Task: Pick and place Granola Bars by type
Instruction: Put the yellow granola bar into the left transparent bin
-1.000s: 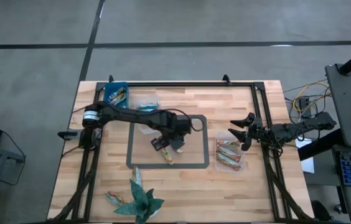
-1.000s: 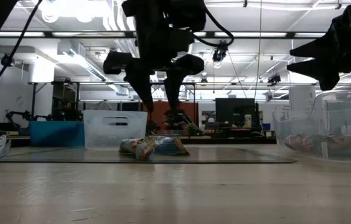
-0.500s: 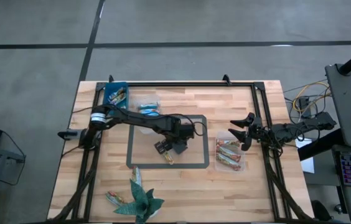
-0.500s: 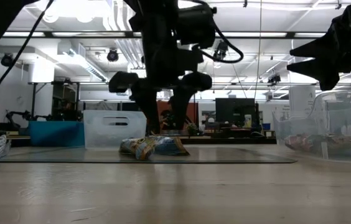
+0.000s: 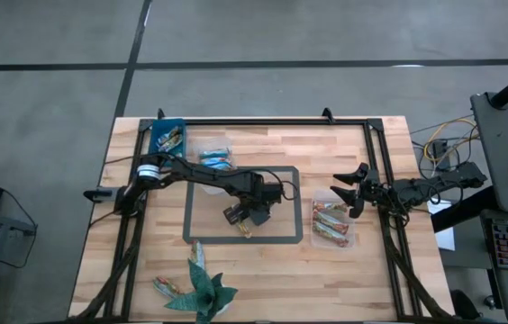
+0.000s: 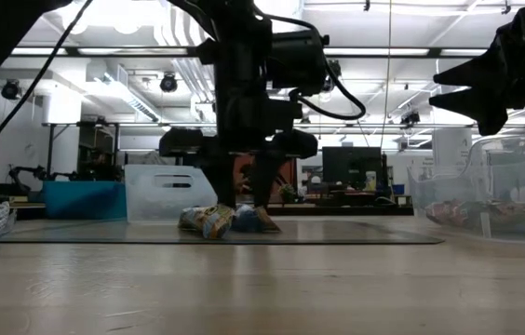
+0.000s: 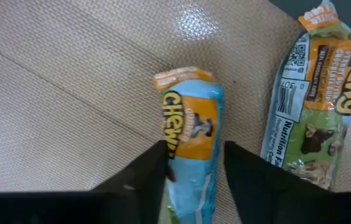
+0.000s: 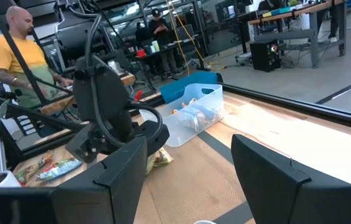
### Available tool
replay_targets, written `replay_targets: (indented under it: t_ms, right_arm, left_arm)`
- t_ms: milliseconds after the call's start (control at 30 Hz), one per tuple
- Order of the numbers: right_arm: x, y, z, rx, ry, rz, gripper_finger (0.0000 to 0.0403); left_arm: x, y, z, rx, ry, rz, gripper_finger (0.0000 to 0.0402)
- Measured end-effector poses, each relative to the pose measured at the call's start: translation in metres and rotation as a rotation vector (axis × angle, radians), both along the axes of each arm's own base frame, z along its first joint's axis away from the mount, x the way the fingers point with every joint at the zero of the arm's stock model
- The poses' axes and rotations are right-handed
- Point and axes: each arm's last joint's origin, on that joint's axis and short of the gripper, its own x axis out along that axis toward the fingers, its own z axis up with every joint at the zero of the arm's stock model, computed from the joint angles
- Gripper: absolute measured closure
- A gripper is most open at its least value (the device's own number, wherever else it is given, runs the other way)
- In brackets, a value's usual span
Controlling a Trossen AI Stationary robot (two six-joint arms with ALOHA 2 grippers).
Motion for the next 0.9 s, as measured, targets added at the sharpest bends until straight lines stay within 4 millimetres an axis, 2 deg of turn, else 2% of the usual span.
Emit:
replay_targets:
  t_ms: [200, 300, 500, 700, 900]
  right_arm:
    - [0.000, 0.000, 0.000, 0.000, 0.000, 0.000, 0.0179]
    - [0.000, 0.000, 0.000, 0.000, 0.000, 0.000, 0.0179]
    - [0.000, 0.000, 0.000, 0.000, 0.000, 0.000, 0.0179]
    - [0.000, 0.000, 0.000, 0.000, 0.000, 0.000, 0.0179]
    - [0.000, 0.000, 0.000, 0.000, 0.000, 0.000, 0.0179]
  left_arm:
    - [0.001, 0.000, 0.000, 0.000, -0.012, 0.001, 0.0356]
    - [0.002, 0.000, 0.001, 0.000, -0.020, 0.004, 0.0388]
    - [0.007, 0.001, 0.011, 0.032, -0.057, 0.089, 0.0397]
    - [0.014, 0.007, 0.046, 0.043, -0.100, 0.112, 0.0399]
    - [0.012, 0.012, 0.084, 0.057, -0.081, 0.155, 0.0400]
